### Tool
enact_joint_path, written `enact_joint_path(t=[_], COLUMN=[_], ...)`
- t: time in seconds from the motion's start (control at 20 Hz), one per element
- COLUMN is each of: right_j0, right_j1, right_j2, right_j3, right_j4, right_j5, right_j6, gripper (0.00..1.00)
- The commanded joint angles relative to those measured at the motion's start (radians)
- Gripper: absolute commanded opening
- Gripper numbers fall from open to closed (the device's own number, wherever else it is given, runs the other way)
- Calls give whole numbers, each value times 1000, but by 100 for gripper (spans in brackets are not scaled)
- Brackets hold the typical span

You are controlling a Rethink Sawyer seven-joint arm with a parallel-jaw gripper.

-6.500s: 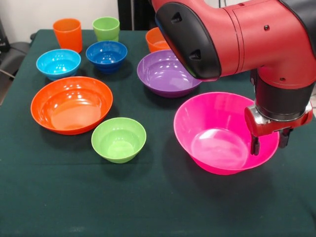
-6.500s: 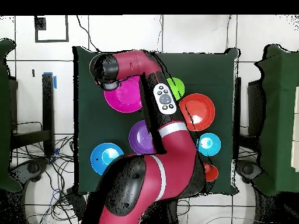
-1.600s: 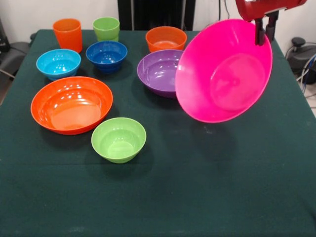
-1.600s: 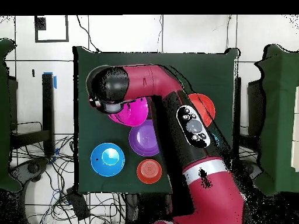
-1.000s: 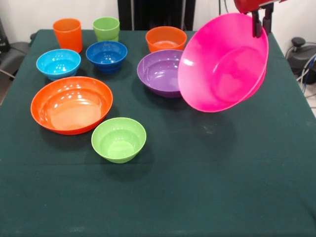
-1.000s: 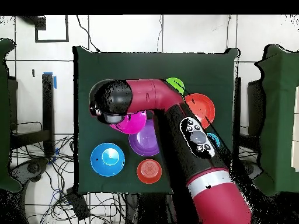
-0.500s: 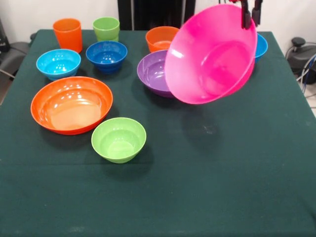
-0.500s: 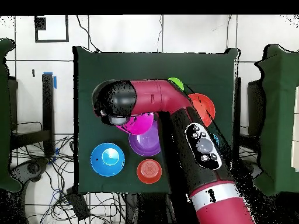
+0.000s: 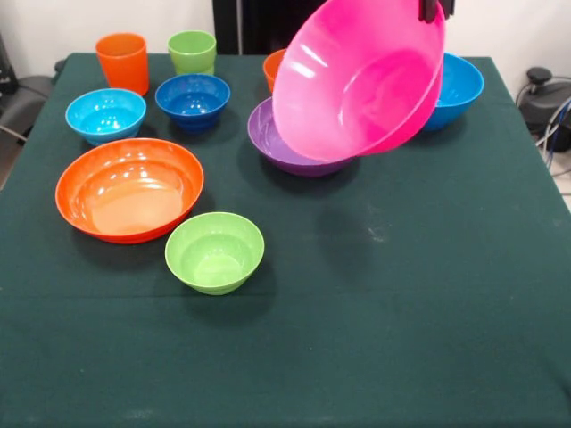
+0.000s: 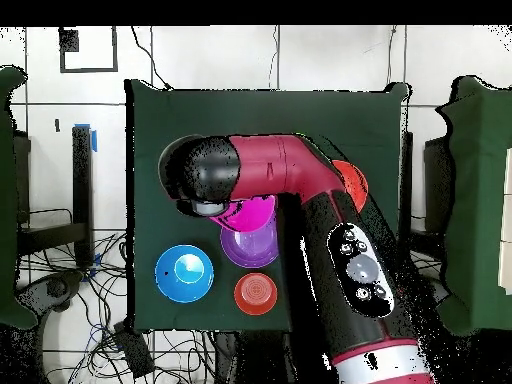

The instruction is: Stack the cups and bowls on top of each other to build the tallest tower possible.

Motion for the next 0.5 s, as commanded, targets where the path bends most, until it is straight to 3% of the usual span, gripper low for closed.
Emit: enact_joint_path(t=[0.05, 0.2, 0.5], right_j0=[-17, -42, -82], right_j1=[22, 36, -63], right_j2=[-22, 2, 3], right_j3=[39, 87, 203], right_j4=[-43, -15, -1], right_j5=[-6, -78, -84], right_j6=[-3, -8, -27], gripper=[0, 0, 0])
